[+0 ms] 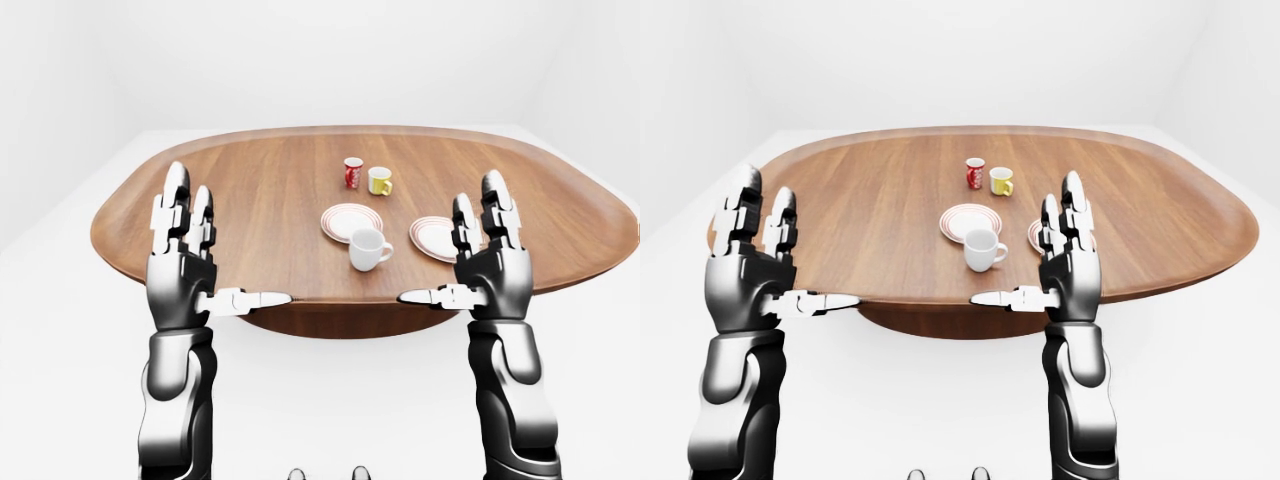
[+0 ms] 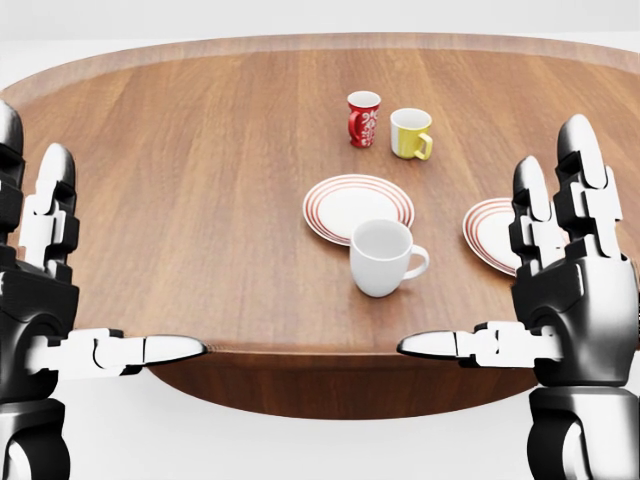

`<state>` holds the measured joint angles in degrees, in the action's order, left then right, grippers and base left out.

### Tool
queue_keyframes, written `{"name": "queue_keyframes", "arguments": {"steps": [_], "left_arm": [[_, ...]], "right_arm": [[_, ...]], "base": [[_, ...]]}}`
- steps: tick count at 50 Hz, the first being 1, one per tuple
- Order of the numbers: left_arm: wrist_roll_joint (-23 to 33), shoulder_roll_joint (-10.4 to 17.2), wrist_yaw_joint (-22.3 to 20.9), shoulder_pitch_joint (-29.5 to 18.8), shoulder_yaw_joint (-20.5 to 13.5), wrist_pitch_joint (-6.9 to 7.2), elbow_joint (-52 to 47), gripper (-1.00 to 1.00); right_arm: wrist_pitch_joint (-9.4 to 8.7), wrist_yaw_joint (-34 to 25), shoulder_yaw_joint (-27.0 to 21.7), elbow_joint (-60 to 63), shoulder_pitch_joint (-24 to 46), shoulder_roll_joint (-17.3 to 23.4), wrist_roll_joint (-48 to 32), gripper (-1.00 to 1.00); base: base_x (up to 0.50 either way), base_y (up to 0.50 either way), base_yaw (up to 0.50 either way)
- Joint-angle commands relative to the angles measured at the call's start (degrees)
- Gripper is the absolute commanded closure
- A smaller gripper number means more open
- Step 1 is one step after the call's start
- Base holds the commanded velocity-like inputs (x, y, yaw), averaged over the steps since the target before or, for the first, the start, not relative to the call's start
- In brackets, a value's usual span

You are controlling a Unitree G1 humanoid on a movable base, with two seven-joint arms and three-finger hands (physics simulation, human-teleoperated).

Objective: Put the white mug on the left plate.

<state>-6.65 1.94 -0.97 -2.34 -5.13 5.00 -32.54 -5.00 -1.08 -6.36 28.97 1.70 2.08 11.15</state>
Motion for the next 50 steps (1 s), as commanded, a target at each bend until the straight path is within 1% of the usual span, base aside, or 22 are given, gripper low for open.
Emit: {"name": "queue_keyframes", "arguments": {"steps": [1,8,13,18,50], "left_arm": [[0.00,0.02,-0.11,0.21,-0.03,0.00,0.06,-0.96],[0.29,-0.04,-0.13,0.29,0.13,0.00,0.30,-0.96],[0.22,0.01,-0.13,0.20,-0.05,0.00,0.32,-0.95],[0.24,-0.08,-0.16,0.37,0.07,0.00,0.23,-0.96],[0.09,0.05,-0.35,0.12,-0.11,0.00,-0.33,-0.95]], "right_arm": [[0.00,0.15,-0.08,-1.07,-0.07,0.06,-0.41,-1.00],[0.00,0.38,-0.18,-1.82,-0.12,-0.06,-0.77,-1.00],[0.00,-0.35,-0.30,-1.02,-0.69,-0.16,0.83,-1.00],[0.00,-1.43,-0.46,0.62,-1.16,0.12,1.77,-1.00],[0.00,-2.12,-1.58,0.84,-0.81,0.61,2.43,-1.00]], "base": [[0.00,0.00,0.00],[0.00,0.00,0.00],[0.00,0.00,0.00],[0.48,0.09,0.00],[0.50,0.06,0.00]]}}
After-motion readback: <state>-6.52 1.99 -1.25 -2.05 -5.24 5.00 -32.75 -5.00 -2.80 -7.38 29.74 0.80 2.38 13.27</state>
